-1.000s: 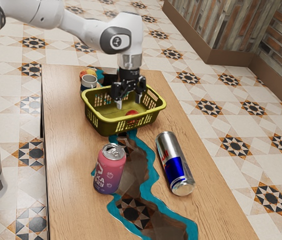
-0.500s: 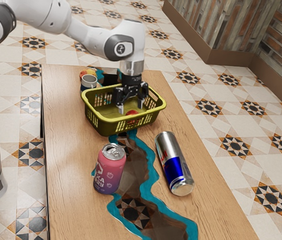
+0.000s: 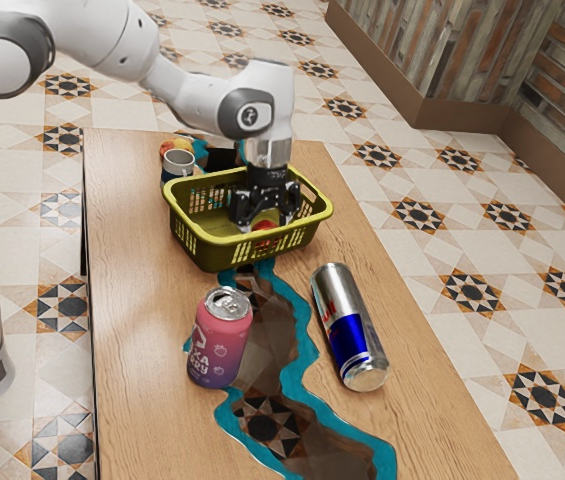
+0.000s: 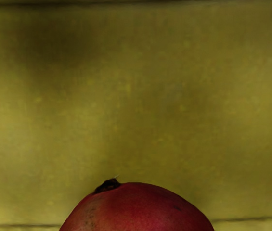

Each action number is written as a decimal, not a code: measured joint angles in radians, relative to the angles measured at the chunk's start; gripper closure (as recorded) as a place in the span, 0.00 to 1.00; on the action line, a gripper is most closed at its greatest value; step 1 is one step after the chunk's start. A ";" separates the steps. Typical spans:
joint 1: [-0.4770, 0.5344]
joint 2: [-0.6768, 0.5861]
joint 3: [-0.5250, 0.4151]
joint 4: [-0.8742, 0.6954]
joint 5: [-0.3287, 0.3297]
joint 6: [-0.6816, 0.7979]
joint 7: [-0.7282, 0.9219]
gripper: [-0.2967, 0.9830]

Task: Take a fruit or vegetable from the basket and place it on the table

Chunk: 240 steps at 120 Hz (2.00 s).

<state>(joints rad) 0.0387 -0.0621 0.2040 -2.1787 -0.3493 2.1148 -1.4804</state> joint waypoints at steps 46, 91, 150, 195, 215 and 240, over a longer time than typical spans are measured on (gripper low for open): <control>0.004 0.006 0.001 -0.002 -0.016 0.002 0.028 0.56; 0.025 -0.051 0.011 -0.003 -0.010 -0.003 0.035 0.54; -0.119 -0.311 -0.139 0.024 0.155 -0.046 -0.073 0.52; -0.192 -0.204 -0.208 0.169 0.175 -0.046 -0.199 0.38; -0.194 -0.207 -0.207 0.165 0.176 -0.044 -0.235 0.28; -0.133 -0.171 -0.124 0.359 0.179 -0.144 -0.320 0.24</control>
<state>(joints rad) -0.0945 -0.2330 0.0796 -1.8201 -0.1704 1.9706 -1.8003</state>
